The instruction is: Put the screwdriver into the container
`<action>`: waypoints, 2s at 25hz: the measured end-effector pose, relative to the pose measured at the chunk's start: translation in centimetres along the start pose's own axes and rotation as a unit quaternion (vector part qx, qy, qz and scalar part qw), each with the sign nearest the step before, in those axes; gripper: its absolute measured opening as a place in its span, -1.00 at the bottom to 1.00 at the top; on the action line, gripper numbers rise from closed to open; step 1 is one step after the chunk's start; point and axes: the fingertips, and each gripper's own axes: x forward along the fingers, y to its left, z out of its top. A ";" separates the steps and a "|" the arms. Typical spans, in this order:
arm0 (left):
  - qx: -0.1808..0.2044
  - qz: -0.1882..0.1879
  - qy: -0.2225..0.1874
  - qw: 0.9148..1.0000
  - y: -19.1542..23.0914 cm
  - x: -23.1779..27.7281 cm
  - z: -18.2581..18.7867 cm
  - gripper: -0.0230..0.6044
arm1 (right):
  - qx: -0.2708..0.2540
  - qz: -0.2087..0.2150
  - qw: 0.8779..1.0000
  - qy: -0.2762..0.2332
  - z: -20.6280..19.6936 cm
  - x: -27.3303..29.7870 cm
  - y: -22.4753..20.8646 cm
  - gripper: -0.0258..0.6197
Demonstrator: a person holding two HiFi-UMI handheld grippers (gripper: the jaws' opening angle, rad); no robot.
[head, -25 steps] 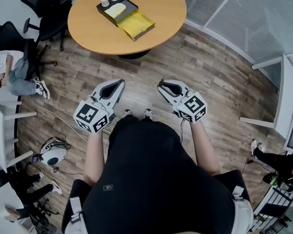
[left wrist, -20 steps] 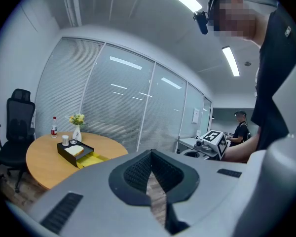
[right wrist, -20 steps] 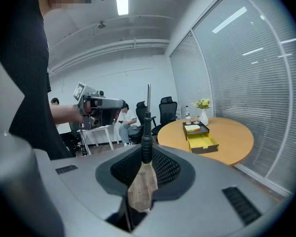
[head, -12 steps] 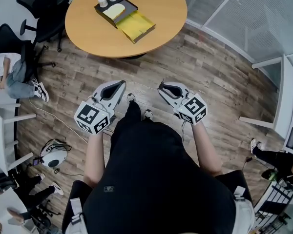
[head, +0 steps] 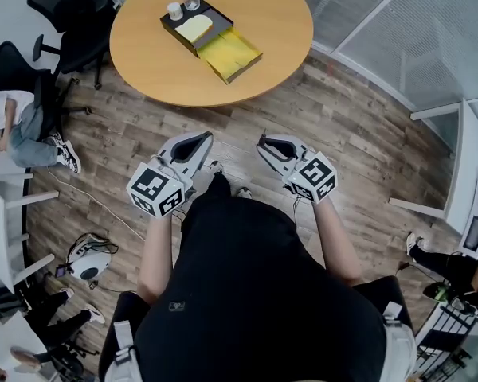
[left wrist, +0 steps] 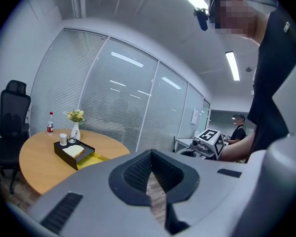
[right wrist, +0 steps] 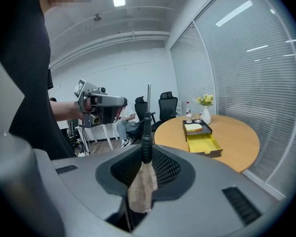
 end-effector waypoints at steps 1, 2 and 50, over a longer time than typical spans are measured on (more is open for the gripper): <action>0.000 -0.001 0.001 1.000 0.5 0.1 0.1 -0.92 | 0.001 -0.001 1.000 0.000 0.2 0.4 -0.3 -0.73; -0.002 -0.001 0.001 1.000 1.1 0.1 0.1 -0.92 | 0.002 -0.002 1.000 0.001 0.4 0.9 -0.5 -0.73; -0.034 -0.009 0.001 0.999 16.5 4.6 1.9 -0.92 | 0.010 -0.004 1.000 0.023 4.1 14.0 -11.0 -0.73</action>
